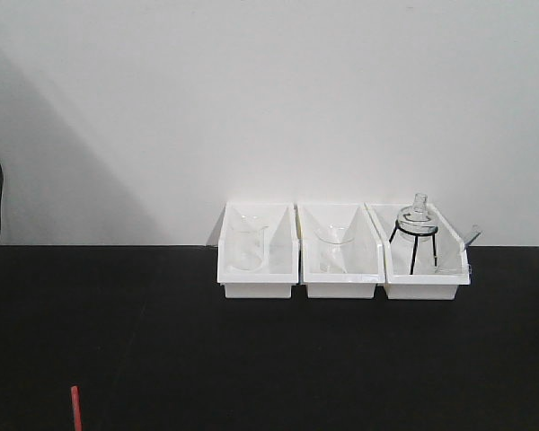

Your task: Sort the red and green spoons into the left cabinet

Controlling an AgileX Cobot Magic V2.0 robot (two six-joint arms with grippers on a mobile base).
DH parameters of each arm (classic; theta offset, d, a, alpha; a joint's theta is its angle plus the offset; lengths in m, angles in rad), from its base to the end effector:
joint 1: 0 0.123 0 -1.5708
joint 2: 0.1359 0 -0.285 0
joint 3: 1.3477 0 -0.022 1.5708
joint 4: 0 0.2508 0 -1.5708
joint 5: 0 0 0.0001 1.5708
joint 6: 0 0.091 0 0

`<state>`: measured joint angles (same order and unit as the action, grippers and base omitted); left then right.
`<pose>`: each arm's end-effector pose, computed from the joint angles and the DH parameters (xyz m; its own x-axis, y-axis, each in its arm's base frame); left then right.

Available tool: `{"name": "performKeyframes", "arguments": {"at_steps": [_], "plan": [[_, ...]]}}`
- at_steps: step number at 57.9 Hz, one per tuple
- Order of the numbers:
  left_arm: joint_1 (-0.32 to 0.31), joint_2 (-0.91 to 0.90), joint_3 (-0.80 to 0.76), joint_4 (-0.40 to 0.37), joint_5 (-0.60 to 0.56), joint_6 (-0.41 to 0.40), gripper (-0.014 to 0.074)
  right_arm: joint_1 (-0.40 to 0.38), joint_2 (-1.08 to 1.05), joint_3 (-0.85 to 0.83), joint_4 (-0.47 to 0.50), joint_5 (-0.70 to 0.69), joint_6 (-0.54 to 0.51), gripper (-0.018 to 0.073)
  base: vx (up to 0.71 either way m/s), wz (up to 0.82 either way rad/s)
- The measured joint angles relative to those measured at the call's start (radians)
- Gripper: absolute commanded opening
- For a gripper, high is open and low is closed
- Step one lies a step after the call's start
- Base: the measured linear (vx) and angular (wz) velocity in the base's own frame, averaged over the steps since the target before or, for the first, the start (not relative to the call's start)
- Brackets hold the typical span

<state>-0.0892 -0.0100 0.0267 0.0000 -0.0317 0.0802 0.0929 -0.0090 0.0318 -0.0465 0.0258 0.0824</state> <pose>0.0562 -0.0050 0.2076 0.1084 0.0707 -0.9916 0.0807 0.9936 0.0797 0.0569 0.0052 0.2006 0.0351 0.0393 -0.9986 -0.0929 0.9950 0.0359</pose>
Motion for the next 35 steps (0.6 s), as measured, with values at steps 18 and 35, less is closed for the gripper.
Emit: {"name": "performKeyframes", "arguments": {"at_steps": [18, 35], "plan": [[0.000, 0.000, 0.000, 0.000, 0.000, 0.000, -0.0001, 0.000, 0.000, 0.000, 0.000, 0.000, 0.000, -0.0003, 0.00, 0.00], [0.000, 0.000, 0.000, 0.000, 0.000, 0.000, -0.0001, 0.000, 0.000, 0.000, 0.000, 0.000, 0.000, -0.0003, 0.00, 0.00]]}}
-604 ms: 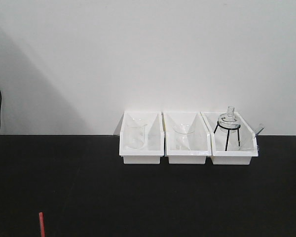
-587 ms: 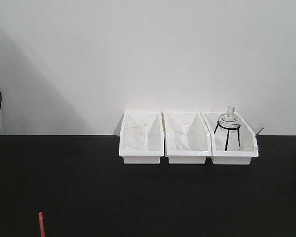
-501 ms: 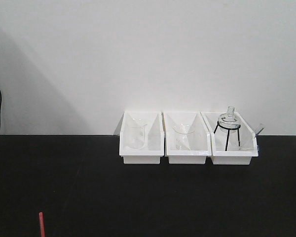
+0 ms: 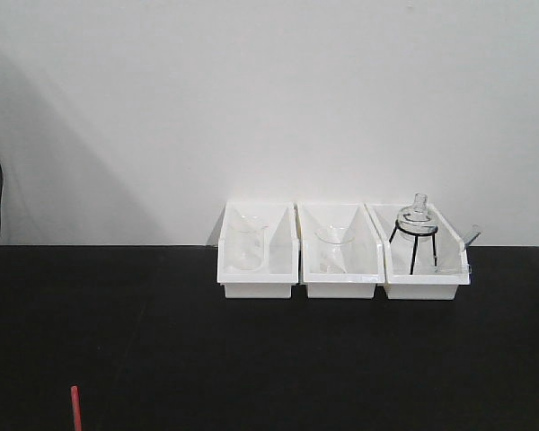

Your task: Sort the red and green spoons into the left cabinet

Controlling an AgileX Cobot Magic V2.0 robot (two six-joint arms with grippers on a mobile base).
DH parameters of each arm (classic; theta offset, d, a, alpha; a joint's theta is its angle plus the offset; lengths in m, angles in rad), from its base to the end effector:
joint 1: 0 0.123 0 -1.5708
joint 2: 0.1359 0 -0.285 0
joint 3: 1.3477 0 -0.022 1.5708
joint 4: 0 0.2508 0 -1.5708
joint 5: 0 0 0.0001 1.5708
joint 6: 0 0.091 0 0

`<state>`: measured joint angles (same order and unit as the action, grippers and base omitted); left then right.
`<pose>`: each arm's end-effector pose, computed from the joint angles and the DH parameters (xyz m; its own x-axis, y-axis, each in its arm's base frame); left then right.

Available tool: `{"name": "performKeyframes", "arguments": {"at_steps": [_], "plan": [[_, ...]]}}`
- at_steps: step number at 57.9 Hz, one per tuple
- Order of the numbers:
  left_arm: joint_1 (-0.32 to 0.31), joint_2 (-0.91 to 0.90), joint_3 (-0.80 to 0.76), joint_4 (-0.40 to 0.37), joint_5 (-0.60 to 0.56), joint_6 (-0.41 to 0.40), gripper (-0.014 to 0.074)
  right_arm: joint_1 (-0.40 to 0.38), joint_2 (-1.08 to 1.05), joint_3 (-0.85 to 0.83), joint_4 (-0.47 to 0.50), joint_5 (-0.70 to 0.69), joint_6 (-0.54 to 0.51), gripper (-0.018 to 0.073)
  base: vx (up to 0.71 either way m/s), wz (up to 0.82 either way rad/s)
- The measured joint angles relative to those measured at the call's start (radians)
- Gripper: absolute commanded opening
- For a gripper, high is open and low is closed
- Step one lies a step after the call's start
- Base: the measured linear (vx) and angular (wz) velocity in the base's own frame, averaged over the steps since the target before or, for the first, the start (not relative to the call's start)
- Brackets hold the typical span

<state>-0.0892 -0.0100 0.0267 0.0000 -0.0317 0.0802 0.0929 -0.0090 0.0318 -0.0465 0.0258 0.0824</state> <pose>0.0562 -0.0050 0.2076 0.1084 0.0707 -0.9916 0.0807 0.9936 0.0797 0.0569 0.0052 0.2006 0.0351 0.0393 -0.9986 -0.0929 0.9950 0.0359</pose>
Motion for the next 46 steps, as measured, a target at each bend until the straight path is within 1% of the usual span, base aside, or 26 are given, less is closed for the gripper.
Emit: {"name": "performKeyframes", "arguments": {"at_steps": [35, 41, 46], "plan": [[0.000, 0.000, 0.000, 0.000, -0.003, 0.000, -0.0001, 0.000, 0.000, 0.000, 0.001, 0.000, 0.000, -0.0003, 0.00, 0.00], [0.000, 0.000, 0.000, 0.000, -0.038, 0.000, -0.0001, 0.000, 0.000, 0.000, 0.001, -0.013, 0.000, -0.0003, 0.00, 0.00], [0.000, 0.000, 0.000, 0.000, -0.094, 0.000, -0.0001, 0.000, 0.000, 0.000, 0.001, -0.064, 0.000, -0.0003, 0.00, 0.00]]}}
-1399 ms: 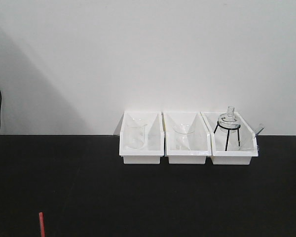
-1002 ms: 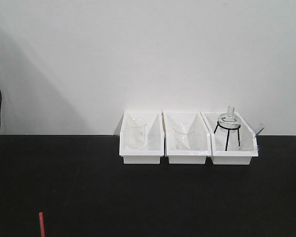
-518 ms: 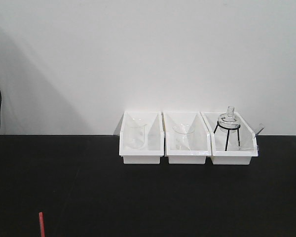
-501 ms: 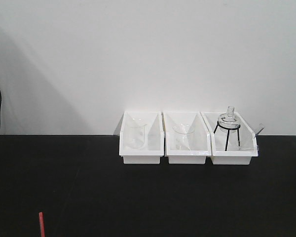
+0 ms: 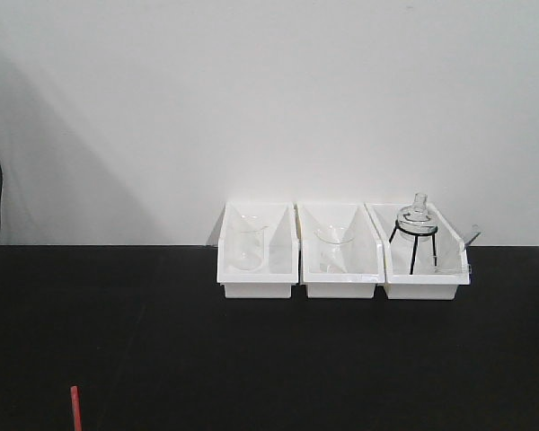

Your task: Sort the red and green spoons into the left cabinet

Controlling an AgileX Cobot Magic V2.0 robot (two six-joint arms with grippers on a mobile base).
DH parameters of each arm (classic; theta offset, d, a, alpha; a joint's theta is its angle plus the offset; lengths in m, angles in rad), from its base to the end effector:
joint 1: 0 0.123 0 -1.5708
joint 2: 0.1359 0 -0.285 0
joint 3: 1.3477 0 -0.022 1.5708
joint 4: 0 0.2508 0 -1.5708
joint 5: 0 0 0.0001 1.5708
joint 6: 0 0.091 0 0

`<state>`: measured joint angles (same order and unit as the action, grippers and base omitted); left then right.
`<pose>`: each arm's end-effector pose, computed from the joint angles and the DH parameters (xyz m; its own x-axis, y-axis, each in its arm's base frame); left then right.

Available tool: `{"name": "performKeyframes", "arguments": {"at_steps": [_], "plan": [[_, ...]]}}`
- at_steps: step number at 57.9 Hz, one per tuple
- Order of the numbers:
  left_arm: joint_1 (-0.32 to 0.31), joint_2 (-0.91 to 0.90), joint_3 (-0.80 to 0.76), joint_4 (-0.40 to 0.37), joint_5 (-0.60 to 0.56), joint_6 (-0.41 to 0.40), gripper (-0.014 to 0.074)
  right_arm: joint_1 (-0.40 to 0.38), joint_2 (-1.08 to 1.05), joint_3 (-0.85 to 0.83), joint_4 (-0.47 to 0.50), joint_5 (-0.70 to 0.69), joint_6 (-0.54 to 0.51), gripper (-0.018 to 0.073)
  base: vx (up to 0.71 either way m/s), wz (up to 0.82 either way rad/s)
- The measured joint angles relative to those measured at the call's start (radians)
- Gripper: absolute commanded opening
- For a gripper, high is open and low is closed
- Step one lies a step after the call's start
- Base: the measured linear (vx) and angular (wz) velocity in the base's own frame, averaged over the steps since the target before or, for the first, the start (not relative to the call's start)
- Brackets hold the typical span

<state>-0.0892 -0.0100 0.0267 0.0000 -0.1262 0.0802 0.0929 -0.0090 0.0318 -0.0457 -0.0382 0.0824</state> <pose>0.0549 -0.0049 0.2161 0.2012 0.0624 -0.9776 0.0732 0.9942 0.0786 0.0564 0.0054 0.2064 0.0984 0.0460 -0.9941 -0.0982 0.9945 0.0364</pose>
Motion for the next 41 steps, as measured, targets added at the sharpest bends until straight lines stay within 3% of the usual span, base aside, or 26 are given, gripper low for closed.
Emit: {"name": "performKeyframes", "arguments": {"at_steps": [9, 12, 17, 27, 33, 41], "plan": [[0.000, 0.000, 0.000, 0.000, -0.125, -0.043, -0.0001, 0.000, 0.000, 0.000, 0.000, -0.139, 0.000, -0.0003, 0.00, 0.00], [0.000, 0.000, -0.004, 0.000, -0.116, -0.072, -0.0001, 0.000, 0.000, -0.002, 0.000, -0.164, 0.000, -0.0003, 0.00, 0.00], [0.000, 0.000, -0.054, 0.000, -0.006, -0.109, -0.0001, 0.000, 0.000, -0.039, -0.008, -0.131, 0.000, -0.0003, 0.00, 0.00], [0.000, 0.027, -0.228, 0.000, 0.226, -0.115, -0.0001, 0.000, 0.024, -0.245, -0.096, 0.076, -0.020, -0.0003, 0.00, 0.00], [0.000, 0.142, -0.351, 0.000, 0.328, -0.115, -0.0001, 0.000, 0.130, -0.405, -0.137, 0.197, -0.027, -0.0003, 0.00, 0.00], [0.000, 0.333, -0.494, 0.000, 0.379, -0.115, -0.0001, 0.000, 0.321, -0.578, -0.123, 0.304, -0.024, -0.0003, 0.00, 0.00]]}}
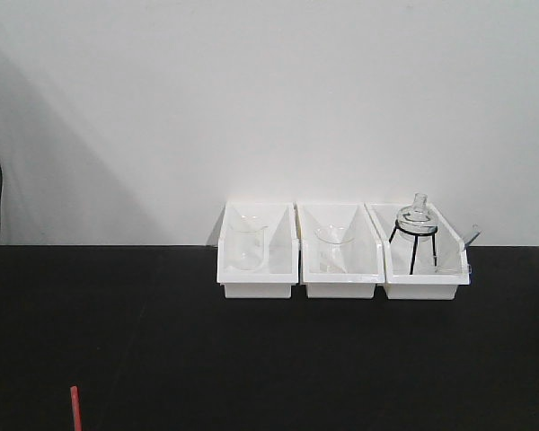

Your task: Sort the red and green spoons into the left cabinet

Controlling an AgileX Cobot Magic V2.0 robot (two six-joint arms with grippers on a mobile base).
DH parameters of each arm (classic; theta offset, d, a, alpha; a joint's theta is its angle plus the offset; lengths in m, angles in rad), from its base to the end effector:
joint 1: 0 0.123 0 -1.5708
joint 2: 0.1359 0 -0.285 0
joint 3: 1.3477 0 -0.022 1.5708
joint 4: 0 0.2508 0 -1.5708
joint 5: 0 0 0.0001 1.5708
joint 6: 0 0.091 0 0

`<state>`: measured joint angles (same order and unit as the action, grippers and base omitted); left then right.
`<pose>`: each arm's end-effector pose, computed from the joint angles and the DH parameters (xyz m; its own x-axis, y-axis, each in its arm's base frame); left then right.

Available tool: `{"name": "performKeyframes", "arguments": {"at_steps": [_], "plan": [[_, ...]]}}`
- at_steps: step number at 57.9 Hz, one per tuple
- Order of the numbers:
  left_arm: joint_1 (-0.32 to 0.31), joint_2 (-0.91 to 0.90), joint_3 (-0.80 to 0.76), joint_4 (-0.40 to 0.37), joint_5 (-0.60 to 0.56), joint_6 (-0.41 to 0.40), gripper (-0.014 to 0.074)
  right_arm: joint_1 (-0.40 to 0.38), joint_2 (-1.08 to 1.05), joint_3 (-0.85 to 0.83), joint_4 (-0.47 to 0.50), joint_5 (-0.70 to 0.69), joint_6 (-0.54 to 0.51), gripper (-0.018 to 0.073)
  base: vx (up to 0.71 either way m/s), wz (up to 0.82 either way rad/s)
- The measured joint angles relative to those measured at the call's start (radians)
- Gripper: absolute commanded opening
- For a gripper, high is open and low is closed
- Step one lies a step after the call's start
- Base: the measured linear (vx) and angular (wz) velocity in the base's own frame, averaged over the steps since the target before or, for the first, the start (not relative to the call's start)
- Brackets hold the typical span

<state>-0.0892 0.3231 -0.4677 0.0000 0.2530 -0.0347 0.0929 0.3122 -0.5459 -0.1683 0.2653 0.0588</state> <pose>0.0742 -0.0066 0.3263 -0.0242 -0.0327 -0.9992 0.0883 0.9955 -0.0347 0.0650 0.0020 0.3517 0.0636 -0.0980 -0.9932 -0.0427 0.9940 -0.1008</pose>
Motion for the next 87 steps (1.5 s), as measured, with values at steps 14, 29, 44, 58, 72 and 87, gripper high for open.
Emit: {"name": "performKeyframes", "arguments": {"at_steps": [14, 29, 44, 58, 72, 87], "plan": [[0.000, 0.232, -0.125, 0.000, -0.068, 0.000, 0.0001, 0.000, 0.229, -0.154, 0.099, 0.024, 0.000, -0.0003, 0.00, 0.00], [0.000, 0.295, -0.125, 0.000, -0.193, -0.001, 0.0055, 0.000, 0.288, -0.161, 0.216, 0.027, 0.001, 0.0022, 0.00, 0.00], [0.000, 0.295, -0.125, 0.000, -0.199, -0.001, 0.0264, 0.000, 0.288, -0.161, 0.226, 0.031, 0.001, 0.0200, 0.00, 0.00], [0.000, 0.295, -0.125, 0.000, -0.199, -0.001, 0.0531, 0.000, 0.288, -0.161, 0.226, 0.031, -0.006, 0.0562, 0.00, 0.00], [0.000, 0.296, -0.125, 0.000, -0.200, -0.001, 0.0613, 0.000, 0.288, -0.161, 0.226, 0.015, -0.029, 0.0729, 0.00, 0.00], [0.000, 0.296, -0.125, 0.000, -0.199, -0.001, 0.0582, 0.000, 0.312, -0.174, 0.272, 0.050, -0.125, 0.0683, 0.00, 0.00]]}}
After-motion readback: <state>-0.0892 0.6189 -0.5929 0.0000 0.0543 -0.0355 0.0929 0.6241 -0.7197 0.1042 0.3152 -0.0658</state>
